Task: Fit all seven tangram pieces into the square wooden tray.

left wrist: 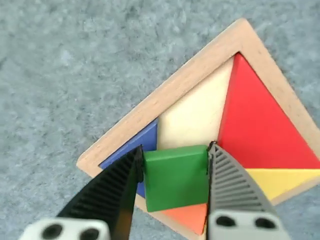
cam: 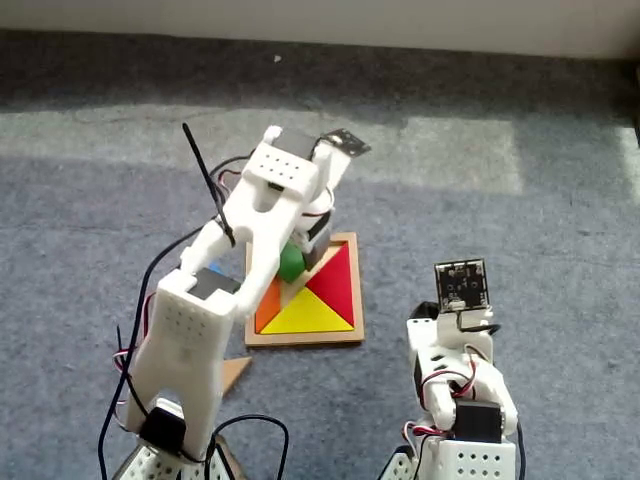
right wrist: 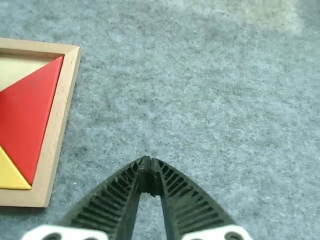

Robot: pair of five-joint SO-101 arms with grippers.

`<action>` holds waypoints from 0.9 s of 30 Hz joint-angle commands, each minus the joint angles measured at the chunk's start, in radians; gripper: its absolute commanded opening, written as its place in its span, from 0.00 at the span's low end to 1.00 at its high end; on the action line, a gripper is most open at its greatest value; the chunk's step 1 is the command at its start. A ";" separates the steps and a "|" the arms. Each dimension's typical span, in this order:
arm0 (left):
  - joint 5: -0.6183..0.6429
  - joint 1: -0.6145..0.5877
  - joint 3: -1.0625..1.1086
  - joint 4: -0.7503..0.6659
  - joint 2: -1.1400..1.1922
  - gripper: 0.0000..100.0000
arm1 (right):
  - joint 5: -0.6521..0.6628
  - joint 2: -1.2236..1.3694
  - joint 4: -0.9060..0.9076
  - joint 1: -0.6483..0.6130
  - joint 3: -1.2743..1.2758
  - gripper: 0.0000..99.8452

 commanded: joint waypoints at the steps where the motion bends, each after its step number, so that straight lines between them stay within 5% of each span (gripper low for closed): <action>1: -0.032 0.021 0.013 -0.044 -0.064 0.13 | 0.011 -0.013 -0.025 0.010 0.131 0.01; 7: -0.026 0.013 0.018 -0.038 -0.064 0.27 | 0.011 -0.013 -0.025 0.010 0.131 0.01; 15: -0.025 0.004 0.002 -0.037 -0.102 0.27 | 0.011 -0.013 -0.025 0.010 0.131 0.01; 27: 0.002 -0.200 0.015 0.077 -0.309 0.22 | 0.011 -0.013 -0.025 0.010 0.131 0.01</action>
